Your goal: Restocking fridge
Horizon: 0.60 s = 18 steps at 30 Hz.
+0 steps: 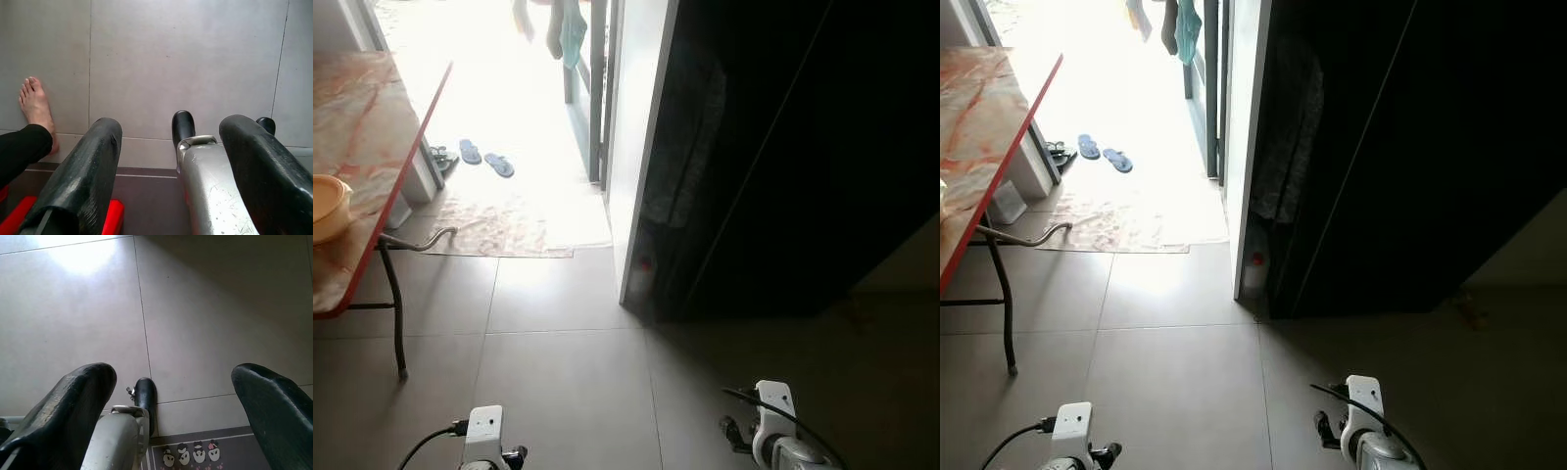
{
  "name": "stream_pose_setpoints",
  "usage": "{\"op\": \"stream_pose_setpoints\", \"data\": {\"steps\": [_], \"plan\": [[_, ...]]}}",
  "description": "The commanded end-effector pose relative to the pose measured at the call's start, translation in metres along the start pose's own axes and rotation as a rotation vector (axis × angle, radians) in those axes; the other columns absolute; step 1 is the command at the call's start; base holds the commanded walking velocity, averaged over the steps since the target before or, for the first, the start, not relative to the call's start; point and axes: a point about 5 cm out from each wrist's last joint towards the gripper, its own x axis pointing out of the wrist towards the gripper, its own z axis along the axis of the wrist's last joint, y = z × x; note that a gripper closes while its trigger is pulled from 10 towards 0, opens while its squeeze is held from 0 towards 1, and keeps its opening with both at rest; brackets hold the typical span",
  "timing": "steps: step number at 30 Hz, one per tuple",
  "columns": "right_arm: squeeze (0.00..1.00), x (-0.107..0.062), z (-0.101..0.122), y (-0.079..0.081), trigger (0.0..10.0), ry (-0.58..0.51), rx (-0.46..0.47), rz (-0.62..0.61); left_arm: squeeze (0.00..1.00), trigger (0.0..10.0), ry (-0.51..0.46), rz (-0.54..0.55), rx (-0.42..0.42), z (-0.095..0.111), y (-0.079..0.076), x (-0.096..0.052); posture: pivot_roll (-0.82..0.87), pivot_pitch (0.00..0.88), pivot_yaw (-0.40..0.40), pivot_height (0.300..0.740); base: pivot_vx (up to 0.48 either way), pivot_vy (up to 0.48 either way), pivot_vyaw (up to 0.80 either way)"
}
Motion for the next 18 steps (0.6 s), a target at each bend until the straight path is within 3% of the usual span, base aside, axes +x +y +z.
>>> {"op": "stream_pose_setpoints", "data": {"steps": [1,16,18], "plan": [[0.0,-0.0008,0.0002,-0.0037,10.0,0.005,-0.011,-0.005,0.0,10.0,0.029,-0.002,-0.019,-0.0064,-0.0018,-0.0005,-0.1,0.104,-0.087,0.74,0.304,0.0,0.0],[0.0,-0.0005,0.0009,-0.0019,10.0,0.003,-0.04,0.008,0.0,10.0,0.034,-0.009,-0.001,-0.0063,-0.0004,-0.0005,-0.12,0.101,-0.072,0.74,0.306,0.0,0.0],[0.0,-0.0005,0.0012,-0.002,10.0,0.004,-0.05,0.009,0.0,10.0,0.032,-0.007,-0.002,-0.0061,-0.0003,-0.0005,-0.12,0.101,-0.072,0.74,0.12,0.0,0.73]]}}
